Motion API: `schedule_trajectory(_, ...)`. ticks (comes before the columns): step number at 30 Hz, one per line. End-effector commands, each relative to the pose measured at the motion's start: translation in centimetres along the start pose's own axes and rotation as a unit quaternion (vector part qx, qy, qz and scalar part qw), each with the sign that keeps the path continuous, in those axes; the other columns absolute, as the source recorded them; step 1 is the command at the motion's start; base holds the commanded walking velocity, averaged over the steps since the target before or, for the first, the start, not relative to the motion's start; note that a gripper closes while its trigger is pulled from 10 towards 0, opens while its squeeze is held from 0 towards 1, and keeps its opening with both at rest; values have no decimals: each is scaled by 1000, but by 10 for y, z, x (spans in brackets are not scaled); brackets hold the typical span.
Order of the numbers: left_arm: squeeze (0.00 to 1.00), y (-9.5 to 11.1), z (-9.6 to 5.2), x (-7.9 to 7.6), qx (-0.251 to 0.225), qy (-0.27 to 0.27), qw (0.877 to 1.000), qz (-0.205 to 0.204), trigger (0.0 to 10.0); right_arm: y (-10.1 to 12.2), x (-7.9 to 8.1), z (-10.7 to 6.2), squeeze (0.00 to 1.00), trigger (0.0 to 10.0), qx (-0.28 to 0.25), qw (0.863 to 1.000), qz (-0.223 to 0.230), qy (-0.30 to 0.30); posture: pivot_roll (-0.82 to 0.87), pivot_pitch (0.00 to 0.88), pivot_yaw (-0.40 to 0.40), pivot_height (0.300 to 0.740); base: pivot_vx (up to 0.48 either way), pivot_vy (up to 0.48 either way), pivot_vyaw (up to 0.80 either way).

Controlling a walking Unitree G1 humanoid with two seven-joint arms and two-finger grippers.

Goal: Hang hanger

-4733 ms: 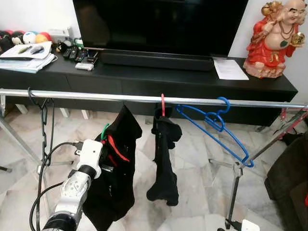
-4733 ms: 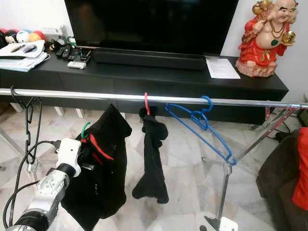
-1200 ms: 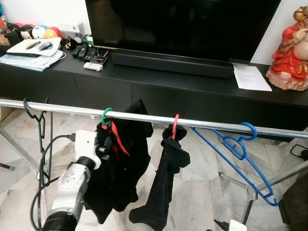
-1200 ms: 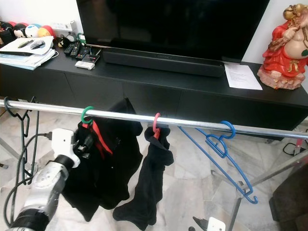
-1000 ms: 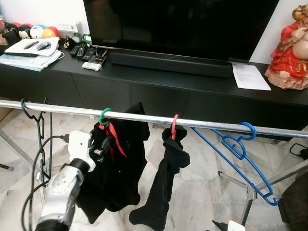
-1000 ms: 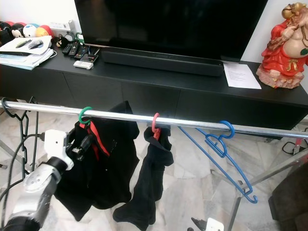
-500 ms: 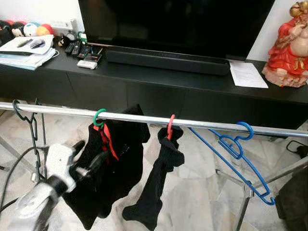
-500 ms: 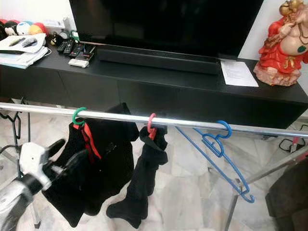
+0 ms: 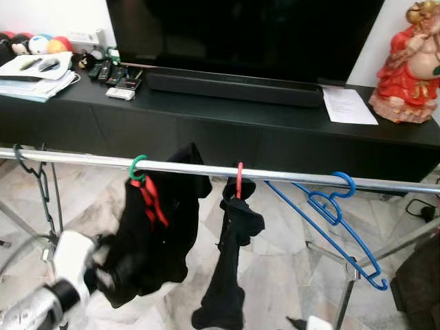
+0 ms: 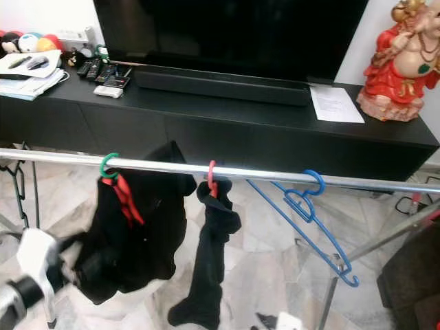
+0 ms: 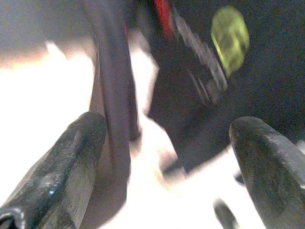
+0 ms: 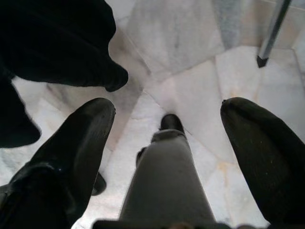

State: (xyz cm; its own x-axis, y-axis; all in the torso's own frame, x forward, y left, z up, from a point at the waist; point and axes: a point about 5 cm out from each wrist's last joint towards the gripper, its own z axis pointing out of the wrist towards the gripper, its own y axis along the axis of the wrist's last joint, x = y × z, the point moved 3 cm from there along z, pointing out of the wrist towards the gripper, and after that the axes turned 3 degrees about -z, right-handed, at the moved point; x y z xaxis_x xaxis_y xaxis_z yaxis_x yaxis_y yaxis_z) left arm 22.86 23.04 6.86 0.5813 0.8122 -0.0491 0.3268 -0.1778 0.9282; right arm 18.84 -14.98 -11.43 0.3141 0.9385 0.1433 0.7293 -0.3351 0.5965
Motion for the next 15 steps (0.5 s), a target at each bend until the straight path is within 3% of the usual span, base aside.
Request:
schedule_trajectory(1,447,-8,0,-7,30,-25,999,3,10000,-7,-6,-2,0,10000,7,1000,1,-12,49,141,-52,740,0,0,0)
schedule_trajectory(5,396,-8,0,-6,34,-21,999,7,10000,-7,-5,-2,0,10000,8,1000,1,-11,47,136,-52,740,0,0,0)
schedule_trajectory(6,75,-9,0,-6,39,-19,999,10,10000,-8,-7,-2,0,10000,9,1000,2,-11,48,133,-50,740,0,0,0)
schedule_trajectory(7,0,-10,1,-2,45,-5,999,15,10000,-8,-12,-2,0,10000,9,1000,3,-13,47,129,-50,740,0,0,0)
schedule_trajectory(10,0,-15,4,9,52,34,998,27,10000,-9,-22,-3,0,10000,9,1000,3,-21,48,125,-48,740,0,0,0)
schedule_trajectory(13,0,-23,5,7,53,21,998,-12,10000,-8,-27,-4,0,10000,9,1000,4,-23,45,123,-48,740,0,0,0)
schedule_trajectory(15,0,-33,6,7,78,23,997,-11,10000,-8,-29,-4,0,10000,8,1000,4,-25,47,125,-47,740,0,0,0)
